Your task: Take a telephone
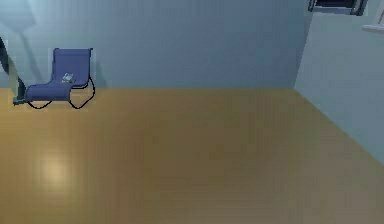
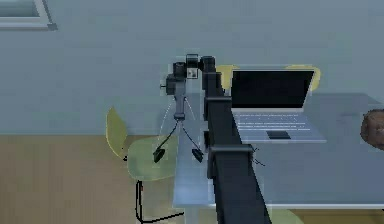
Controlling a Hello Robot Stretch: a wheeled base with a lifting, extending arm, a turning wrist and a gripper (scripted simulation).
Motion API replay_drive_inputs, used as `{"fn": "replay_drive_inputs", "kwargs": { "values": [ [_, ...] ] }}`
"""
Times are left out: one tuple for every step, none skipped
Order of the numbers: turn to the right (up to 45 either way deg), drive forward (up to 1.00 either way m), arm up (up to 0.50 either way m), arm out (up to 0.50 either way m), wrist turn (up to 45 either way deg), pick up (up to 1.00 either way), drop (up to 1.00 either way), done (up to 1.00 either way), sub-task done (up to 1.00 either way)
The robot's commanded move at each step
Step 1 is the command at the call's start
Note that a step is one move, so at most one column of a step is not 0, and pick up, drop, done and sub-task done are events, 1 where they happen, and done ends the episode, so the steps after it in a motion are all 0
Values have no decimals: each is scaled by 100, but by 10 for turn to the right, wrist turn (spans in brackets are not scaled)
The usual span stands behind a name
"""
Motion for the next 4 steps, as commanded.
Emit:
{"fn": "replay_drive_inputs", "kwargs": {
  "values": [
    [0, 0, 0, 0, 450, 0, 0, 0, 0],
    [0, 0, 0, 0, 450, 0, 0, 0, 0],
    [0, 0, 0, 0, 450, 0, 0, 0, 0],
    [0, 0, 0, 0, 450, 0, 0, 0, 0]
  ]
}}
